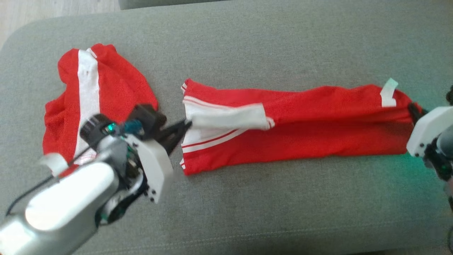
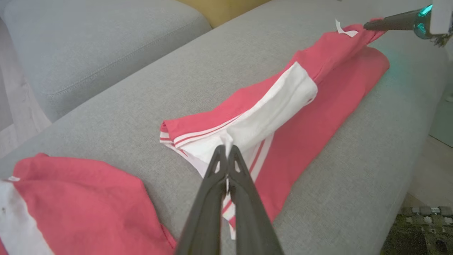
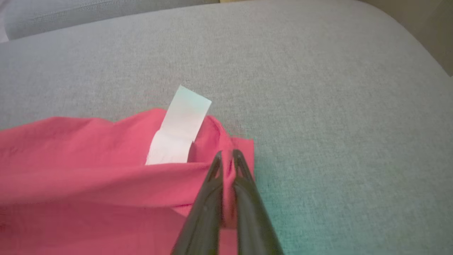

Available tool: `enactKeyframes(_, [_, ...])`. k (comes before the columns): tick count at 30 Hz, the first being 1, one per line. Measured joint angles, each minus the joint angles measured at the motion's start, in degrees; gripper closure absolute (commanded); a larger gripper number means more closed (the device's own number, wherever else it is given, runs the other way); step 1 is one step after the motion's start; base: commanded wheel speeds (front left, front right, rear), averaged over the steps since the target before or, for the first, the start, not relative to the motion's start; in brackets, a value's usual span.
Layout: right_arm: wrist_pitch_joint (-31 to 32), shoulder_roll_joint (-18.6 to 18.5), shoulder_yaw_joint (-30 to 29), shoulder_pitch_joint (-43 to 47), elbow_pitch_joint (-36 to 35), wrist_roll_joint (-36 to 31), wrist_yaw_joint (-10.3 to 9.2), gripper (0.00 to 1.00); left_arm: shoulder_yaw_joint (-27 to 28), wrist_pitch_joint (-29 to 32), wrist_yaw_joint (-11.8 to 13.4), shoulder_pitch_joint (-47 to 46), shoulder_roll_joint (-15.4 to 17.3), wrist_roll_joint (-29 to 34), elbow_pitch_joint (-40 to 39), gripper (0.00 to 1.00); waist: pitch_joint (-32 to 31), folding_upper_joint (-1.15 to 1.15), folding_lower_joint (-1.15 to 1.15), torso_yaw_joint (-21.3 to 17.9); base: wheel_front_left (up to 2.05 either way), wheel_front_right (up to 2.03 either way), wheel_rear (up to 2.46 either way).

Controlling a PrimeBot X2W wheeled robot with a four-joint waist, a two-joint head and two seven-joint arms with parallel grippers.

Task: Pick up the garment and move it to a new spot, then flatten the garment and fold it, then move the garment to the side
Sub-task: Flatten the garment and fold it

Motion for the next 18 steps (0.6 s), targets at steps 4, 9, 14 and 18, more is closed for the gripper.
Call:
enactKeyframes(4, [4.7,-2.1,1.2,2.6,-3.1,2.1,0.0,1.0,-1.2,1.4,0.5,1.7,0.2,-0.2,-1.7,1.0,-0.6,0.0,0.0,-0.1,0.0,0.0,0.0])
enactKeyframes(9, [11.5,-4.1,2.5,4.9,-8.0,5.0,0.0,1.0,-2.8,2.1,1.0,2.6,0.3,0.3,-1.8,1.0,-1.0,0.0,0.0,-0.5,0.0,0.0,0.0])
enactKeyframes(14, [13.5,-4.6,2.6,7.1,-11.2,5.4,0.0,0.61,-4.0,2.0,1.0,2.9,-0.3,1.0,-0.1,1.0,-0.7,0.0,0.0,-0.7,0.0,0.0,0.0])
enactKeyframes(18, [13.8,-4.6,1.4,7.8,-12.2,5.2,0.0,0.0,-4.1,0.7,1.1,2.9,-1.6,1.1,1.5,0.14,-0.6,0.0,0.0,-0.7,0.0,0.0,0.0])
